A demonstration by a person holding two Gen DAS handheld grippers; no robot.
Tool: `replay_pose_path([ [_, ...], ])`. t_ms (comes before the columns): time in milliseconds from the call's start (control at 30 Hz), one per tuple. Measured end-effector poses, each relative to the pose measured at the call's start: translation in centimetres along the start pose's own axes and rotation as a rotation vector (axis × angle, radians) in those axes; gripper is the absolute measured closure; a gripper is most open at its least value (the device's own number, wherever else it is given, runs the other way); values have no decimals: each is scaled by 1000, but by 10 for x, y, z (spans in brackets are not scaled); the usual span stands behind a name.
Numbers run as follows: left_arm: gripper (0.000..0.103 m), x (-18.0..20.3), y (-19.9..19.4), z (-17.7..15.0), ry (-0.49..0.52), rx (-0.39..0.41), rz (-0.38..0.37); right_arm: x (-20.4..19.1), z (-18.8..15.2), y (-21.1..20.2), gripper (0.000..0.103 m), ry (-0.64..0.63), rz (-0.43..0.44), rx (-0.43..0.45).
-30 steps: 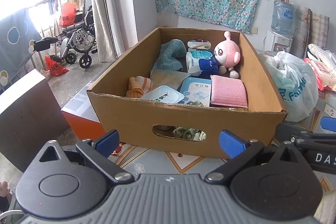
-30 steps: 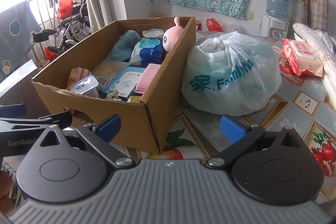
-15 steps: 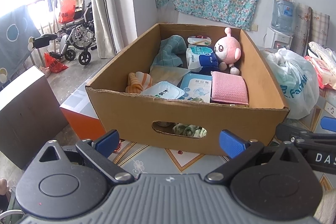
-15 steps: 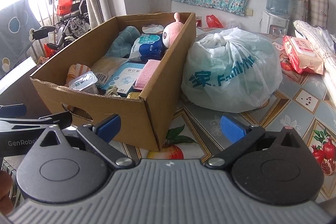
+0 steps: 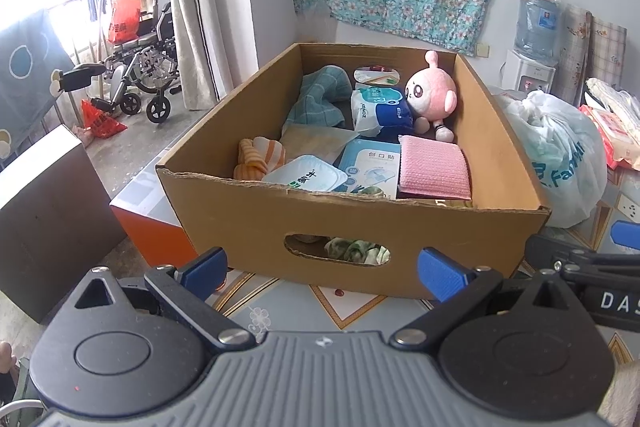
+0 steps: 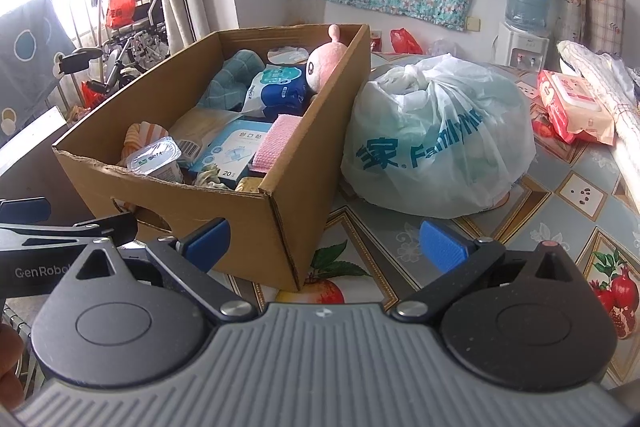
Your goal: Organize soft objects
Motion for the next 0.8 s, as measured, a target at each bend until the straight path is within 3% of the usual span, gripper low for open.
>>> replay_pose_path([
  [800, 1, 2, 4, 1, 6, -9, -2, 5, 2, 4, 1, -5, -5, -11],
])
Point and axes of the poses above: each gripper's, at about its wrist camera, not at the fingertips, and y roughly the way its jaws point, x to its right, z to its top, the point moved 10 cm from there along y, roughly the way its jaws point, and after that the axes turned 3 degrees about -z, right-handed, at the moved point
